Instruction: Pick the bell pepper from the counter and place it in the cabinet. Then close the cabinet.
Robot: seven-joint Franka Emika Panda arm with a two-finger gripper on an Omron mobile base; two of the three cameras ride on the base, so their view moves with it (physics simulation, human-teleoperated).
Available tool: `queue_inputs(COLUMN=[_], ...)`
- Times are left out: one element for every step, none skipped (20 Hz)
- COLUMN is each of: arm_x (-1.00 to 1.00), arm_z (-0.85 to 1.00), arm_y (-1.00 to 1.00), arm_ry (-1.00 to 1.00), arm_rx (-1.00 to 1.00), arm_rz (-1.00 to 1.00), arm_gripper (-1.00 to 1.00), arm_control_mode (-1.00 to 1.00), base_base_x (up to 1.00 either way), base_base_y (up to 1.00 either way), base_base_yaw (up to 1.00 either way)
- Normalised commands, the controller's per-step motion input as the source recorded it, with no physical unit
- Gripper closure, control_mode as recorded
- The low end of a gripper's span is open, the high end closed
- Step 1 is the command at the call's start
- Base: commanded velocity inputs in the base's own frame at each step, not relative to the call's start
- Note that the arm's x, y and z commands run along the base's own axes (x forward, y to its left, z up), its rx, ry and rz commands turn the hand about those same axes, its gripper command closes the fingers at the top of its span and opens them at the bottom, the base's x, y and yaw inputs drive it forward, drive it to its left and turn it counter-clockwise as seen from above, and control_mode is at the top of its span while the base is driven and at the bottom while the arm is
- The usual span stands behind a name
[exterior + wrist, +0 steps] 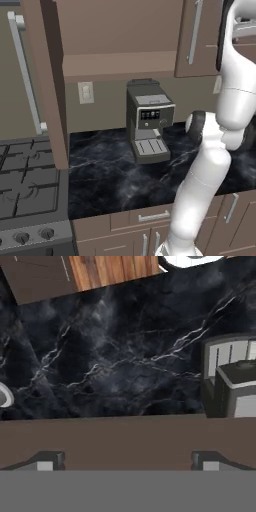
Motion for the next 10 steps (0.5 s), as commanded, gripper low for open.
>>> queue_inputs(arm_x=[-1.0,-1.0,-1.0,-1.0,-1.0,-1.0,-1.0,-1.0,-1.0,-1.0], arm_z=[-1.0,-1.0,-1.0,-1.0,-1.0,-1.0,-1.0,-1.0,-1.0,-1.0], arm_y=[0.83,0.91,0.91,0.92,0.93,0.96,0.96,0.99,1.0,1.0], arm_ry=[-0.21,-0.17,-0.17,-0.17,-0.15,-0.14,-0.13,-0.11,-0.09,-0.09], arm_rx=[-0.29,-0.27,-0.27,-0.26,-0.25,-0.24,-0.22,-0.21,-0.2,-0.2], arm_rz=[0.0,0.0,0.0,0.0,0.0,0.0,0.0,0.0,0.0,0.0], arm_gripper=[-1.0,-1.0,-1.0,-1.0,-1.0,-1.0,-1.0,-1.0,-1.0,-1.0], arm_control_mode=[-1.0,-1.0,-1.0,-1.0,-1.0,-1.0,-1.0,-1.0,-1.0,-1.0], base_base_x=[0.0,0.0,0.0,0.0,0.0,0.0,0.0,0.0,0.0,0.0], base_base_y=[0.0,0.0,0.0,0.0,0.0,0.0,0.0,0.0,0.0,0.0], base_base_yaw=[0.0,0.0,0.0,0.0,0.0,0.0,0.0,0.0,0.0,0.0])
